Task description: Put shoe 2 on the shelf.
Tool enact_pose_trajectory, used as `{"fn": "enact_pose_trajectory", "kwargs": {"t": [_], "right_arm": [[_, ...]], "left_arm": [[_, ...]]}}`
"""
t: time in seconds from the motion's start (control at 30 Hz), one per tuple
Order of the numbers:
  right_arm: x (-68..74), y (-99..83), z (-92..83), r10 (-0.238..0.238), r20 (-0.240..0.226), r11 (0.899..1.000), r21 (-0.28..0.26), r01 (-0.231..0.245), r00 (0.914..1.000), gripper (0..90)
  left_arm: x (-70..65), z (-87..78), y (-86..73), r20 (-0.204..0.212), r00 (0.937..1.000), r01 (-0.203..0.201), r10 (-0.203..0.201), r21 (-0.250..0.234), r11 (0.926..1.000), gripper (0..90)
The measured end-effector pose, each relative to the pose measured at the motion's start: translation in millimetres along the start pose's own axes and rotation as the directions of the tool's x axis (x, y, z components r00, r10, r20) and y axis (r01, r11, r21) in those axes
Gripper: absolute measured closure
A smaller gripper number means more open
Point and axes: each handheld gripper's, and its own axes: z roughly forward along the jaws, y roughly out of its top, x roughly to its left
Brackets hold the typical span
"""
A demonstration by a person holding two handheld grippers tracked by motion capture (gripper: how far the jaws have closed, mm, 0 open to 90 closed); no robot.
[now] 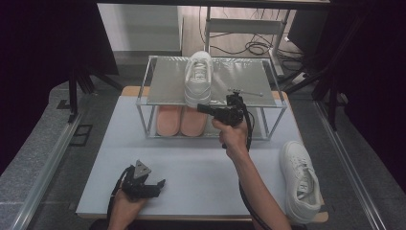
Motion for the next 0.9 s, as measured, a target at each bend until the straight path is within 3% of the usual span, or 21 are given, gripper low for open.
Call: {"fn": "enact_pose_trajectory", "kwargs": {"t": [0.1, 0.27, 0.43, 0.7, 0.8, 0.9], "right_arm": [[1.2, 2.7, 0.7, -0.029, 0.014, 1.0, 0.002, 0.029, 0.9995, 90.0], [2.2, 5.6, 3.2, -0.038, 0.028, 0.999, 0.008, 0.038, 0.9989, 90.0], [-1.5, 3.7, 4.4, -0.017, 0.004, 1.0, 0.006, 0.017, 0.9998, 90.0], [2.1, 2.6, 2.3, -0.02, 0.008, 1.0, 0.019, 0.02, 0.9998, 87.3], [3.8, 0.6, 0.4, -0.03, 0.004, 0.999, 0.024, 0.03, 0.9995, 86.3], [8.2, -3.0, -4.3, -0.075, 0.026, 0.996, 0.044, 0.074, 0.9968, 83.5]], "left_arm": [[0.3, 0.0, 0.1, 0.002, 1.0, 0.001, -0.001, 0.001, 1.0, 16.7], [0.0, 0.0, 0.0, 0.0, 1.0, 0.0, 0.0, 0.0, 1.0, 16.8], [-0.3, -0.1, 0.0, -0.002, 1.0, -0.001, 0.001, -0.001, 1.0, 16.8], [-0.2, 0.0, -0.1, 0.0, 1.0, 0.0, 0.0, -0.001, 1.0, 16.7], [-0.2, 0.0, -0.1, -0.001, 1.0, 0.0, 0.0, -0.001, 1.0, 16.8], [-0.3, -0.1, -0.1, -0.001, 1.0, -0.001, 0.001, -0.001, 1.0, 16.8]]}}
